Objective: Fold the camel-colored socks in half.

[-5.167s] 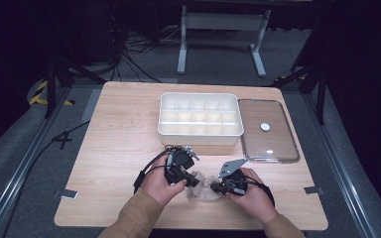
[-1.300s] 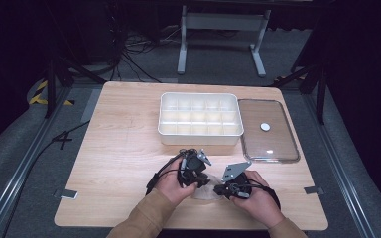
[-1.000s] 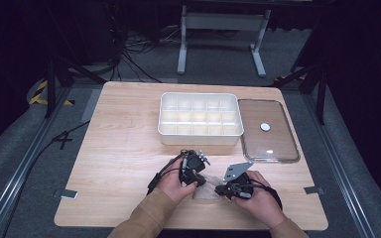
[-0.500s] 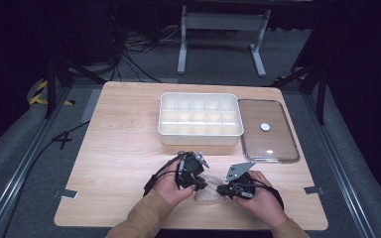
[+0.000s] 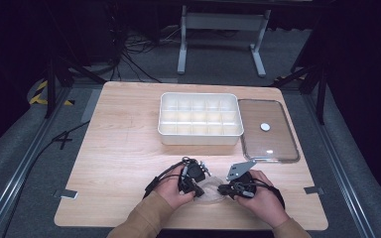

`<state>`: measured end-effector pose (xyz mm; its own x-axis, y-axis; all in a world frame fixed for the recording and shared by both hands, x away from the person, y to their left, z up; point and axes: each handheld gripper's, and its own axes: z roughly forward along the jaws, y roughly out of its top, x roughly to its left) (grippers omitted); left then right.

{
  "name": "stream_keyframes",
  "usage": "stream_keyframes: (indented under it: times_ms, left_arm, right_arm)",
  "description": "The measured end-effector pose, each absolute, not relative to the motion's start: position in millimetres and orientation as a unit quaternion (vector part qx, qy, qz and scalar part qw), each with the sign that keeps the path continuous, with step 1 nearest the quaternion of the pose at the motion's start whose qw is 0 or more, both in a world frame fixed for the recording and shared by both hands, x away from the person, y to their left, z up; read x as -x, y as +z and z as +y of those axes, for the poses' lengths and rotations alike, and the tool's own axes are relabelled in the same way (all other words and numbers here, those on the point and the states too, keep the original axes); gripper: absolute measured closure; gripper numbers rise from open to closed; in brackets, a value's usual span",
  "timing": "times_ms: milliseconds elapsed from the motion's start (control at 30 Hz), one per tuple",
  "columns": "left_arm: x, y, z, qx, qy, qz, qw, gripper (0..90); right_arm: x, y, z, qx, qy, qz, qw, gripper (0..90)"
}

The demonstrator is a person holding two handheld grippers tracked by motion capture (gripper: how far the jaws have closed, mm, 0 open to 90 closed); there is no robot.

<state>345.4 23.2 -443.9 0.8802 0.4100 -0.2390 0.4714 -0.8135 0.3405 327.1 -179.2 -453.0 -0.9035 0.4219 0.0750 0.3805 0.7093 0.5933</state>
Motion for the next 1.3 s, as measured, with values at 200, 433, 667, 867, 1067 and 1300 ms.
stream_keyframes:
  times_ms: [200,433,667,867,1067,1300]
  left_arm:
    - [-343,-442,21,-0.948,-0.082,0.225,0.208,85.8]
    - [-342,-425,29,-0.941,-0.064,0.233,0.236,83.4]
    - [-344,-422,46,-0.936,-0.048,0.252,0.241,78.6]
    - [-349,-427,50,-0.938,-0.027,0.263,0.224,75.2]
    - [-352,-435,50,-0.938,-0.024,0.265,0.222,74.7]
    - [-351,-439,44,-0.943,-0.031,0.253,0.214,74.1]
  right_arm:
    - [-327,-451,-180,-0.216,0.307,0.926,0.049,85.0]
    - [-323,-430,-183,-0.224,0.336,0.91,0.093,89.4]
    - [-324,-440,-170,-0.218,0.328,0.917,0.069,89.5]
    - [-332,-454,-176,-0.24,0.315,0.916,0.067,89.6]
    - [-336,-458,-179,-0.243,0.323,0.913,0.061,89.6]
    - [-332,-454,-177,-0.235,0.322,0.914,0.071,89.4]
